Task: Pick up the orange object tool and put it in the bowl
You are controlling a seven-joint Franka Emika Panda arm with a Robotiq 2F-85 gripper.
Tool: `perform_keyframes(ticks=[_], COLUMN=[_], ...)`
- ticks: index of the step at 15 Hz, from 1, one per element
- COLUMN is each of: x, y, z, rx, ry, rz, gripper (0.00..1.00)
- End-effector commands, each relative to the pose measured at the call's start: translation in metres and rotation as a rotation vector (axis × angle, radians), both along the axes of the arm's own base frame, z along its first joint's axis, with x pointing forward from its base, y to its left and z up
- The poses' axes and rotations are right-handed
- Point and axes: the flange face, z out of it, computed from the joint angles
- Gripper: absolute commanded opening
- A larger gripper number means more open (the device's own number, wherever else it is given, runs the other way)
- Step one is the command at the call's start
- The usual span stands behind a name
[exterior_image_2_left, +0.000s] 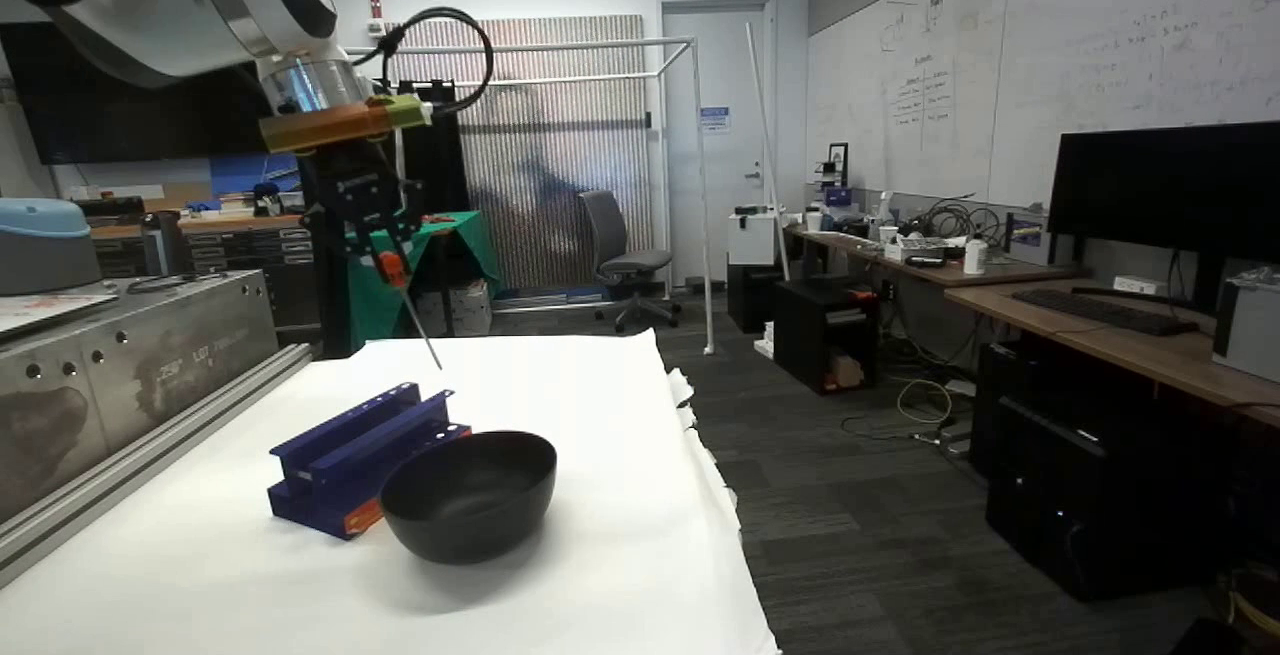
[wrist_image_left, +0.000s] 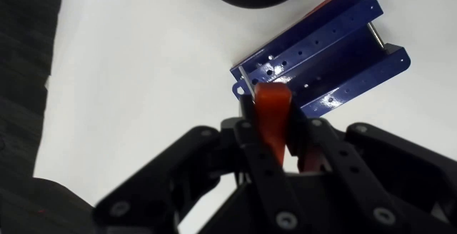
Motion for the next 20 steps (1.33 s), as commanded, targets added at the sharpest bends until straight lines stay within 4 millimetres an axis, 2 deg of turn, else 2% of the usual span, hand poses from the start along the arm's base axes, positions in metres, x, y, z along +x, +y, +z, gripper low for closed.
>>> perform_keyframes(ticks=[1, 4, 6, 11, 14, 18, 19, 20], x=[-0.02, -0.024, -0.024, -0.013, -0.008, -0.003, -0.002, -0.001], y=[-0.026, -0.048, -0.062, -0.083, -0.089, -0.09, -0.089, -0.089], z=[0.007, -0.023, -0.052, -0.119, -0.14, -0.152, -0.154, -0.155], rx=[-0.125, -0.214, -0.254, -0.226, -0.205, -0.194, -0.188, -0.184], ry=[0.063, 0.185, 0.296, 0.432, 0.468, 0.488, 0.496, 0.501], rz=[-0.146, -0.257, -0.315, -0.317, -0.317, -0.319, -0.318, -0.315], gripper=[0.1, 0.1, 0.09, 0.09, 0.1, 0.11, 0.17, 0.47])
